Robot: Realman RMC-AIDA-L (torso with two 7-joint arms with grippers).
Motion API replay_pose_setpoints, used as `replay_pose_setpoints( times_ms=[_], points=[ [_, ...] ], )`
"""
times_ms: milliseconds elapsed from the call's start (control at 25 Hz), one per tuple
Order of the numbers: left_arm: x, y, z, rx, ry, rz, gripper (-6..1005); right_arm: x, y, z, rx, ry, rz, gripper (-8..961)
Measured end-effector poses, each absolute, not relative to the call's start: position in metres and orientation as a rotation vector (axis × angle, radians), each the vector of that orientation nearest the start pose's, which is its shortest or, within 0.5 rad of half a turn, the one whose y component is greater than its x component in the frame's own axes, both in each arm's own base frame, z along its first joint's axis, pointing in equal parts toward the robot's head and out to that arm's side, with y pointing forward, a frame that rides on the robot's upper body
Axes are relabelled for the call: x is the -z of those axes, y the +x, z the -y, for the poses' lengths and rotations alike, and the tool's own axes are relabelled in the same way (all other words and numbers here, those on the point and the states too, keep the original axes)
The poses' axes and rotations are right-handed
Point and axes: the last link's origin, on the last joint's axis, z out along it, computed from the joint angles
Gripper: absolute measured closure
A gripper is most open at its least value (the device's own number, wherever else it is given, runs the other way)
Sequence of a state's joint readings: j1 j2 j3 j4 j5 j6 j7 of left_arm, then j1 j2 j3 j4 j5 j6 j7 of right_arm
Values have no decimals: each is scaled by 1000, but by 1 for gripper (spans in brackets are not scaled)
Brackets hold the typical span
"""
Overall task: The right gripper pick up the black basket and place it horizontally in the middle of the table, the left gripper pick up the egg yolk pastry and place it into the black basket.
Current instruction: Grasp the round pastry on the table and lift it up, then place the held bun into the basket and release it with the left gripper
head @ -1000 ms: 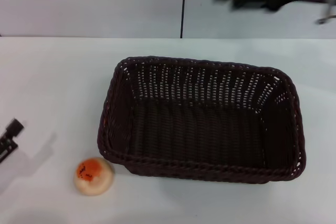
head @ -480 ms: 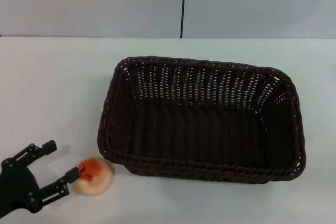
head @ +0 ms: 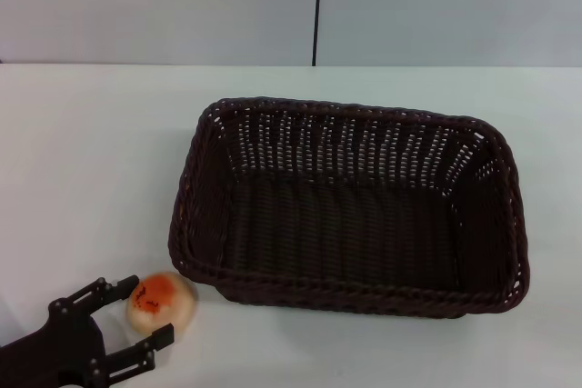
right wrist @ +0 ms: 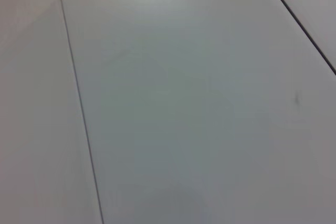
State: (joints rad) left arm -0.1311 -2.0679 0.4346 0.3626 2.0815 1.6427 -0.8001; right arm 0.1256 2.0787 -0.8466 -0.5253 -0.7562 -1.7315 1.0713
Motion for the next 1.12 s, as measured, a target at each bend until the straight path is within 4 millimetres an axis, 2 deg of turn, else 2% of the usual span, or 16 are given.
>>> replay_pose_setpoints(
  times_ms=[160,440,560,720,920,960,1000,1120],
  points=[
    [26,-371,-166,717,-2486,705,165,-100,319,-244,-1466,-1579,-454,121],
    [30,-370,-164,721,-2484,671,466,-92,328,-240,-1439,-1527,-484,122],
    [30,-370,-165,730,-2467,674,611,-86,336,-234,-1433,-1438,-515,122],
    [25,-371,-166,743,-2426,678,670,-84,342,-228,-1427,-1369,-526,122],
    [-4,-378,-172,810,-2193,677,744,-81,347,-220,-1422,-1331,-543,121],
    [-20,-381,-174,844,-2079,656,753,-80,347,-218,-1427,-1322,-548,121],
    [-20,-381,-174,844,-2079,656,761,-80,347,-218,-1427,-1322,-548,121],
    [-37,-375,-182,919,-1977,591,787,-80,348,-217,-1429,-1316,-551,121]
  ],
)
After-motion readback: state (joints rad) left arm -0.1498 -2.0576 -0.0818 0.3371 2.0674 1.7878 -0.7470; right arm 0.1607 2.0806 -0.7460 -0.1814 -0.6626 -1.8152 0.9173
